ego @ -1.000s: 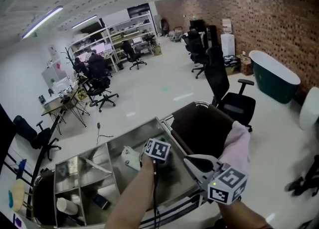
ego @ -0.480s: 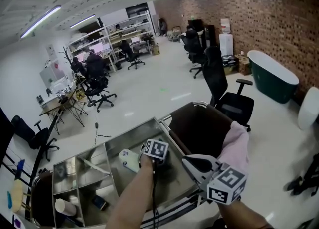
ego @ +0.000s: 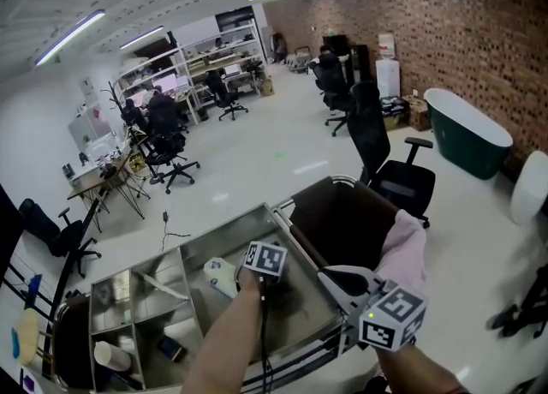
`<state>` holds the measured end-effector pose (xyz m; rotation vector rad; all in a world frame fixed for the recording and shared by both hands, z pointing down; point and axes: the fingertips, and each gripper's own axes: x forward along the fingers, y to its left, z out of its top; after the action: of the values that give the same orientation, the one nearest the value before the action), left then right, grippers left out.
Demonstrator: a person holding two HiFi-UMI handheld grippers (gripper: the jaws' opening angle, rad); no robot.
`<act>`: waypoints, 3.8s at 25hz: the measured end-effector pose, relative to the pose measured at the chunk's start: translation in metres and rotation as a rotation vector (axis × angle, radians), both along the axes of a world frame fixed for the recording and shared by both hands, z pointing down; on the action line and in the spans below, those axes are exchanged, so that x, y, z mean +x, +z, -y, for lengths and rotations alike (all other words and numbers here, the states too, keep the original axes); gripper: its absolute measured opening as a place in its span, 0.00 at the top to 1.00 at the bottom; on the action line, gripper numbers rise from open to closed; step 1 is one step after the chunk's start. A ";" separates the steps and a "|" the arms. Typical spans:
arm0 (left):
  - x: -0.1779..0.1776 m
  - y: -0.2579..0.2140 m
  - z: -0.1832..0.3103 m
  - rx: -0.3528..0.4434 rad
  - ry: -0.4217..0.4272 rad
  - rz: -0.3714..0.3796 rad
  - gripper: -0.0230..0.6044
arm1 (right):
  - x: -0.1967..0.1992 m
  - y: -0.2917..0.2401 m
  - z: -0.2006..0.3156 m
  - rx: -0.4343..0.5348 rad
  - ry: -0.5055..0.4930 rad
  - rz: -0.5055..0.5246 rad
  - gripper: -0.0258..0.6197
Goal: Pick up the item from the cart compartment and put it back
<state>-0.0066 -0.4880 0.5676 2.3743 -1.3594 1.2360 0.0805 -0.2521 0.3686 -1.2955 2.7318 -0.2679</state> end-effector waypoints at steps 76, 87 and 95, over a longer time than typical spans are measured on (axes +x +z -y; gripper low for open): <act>-0.129 -0.197 -0.289 0.529 -0.076 -0.604 0.77 | -0.084 0.013 -0.024 -0.002 -0.135 -0.022 0.94; -0.126 -0.196 -0.289 0.514 -0.069 -0.600 0.77 | -0.084 0.010 -0.024 0.003 -0.134 -0.031 0.94; -0.124 -0.198 -0.290 0.515 -0.067 -0.591 0.77 | -0.085 0.007 -0.026 0.010 -0.141 -0.038 0.94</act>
<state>-0.1311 -0.1977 0.3694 2.6533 -1.6416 0.1138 -0.0044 -0.2261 0.3761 -1.1183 2.8569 -0.2434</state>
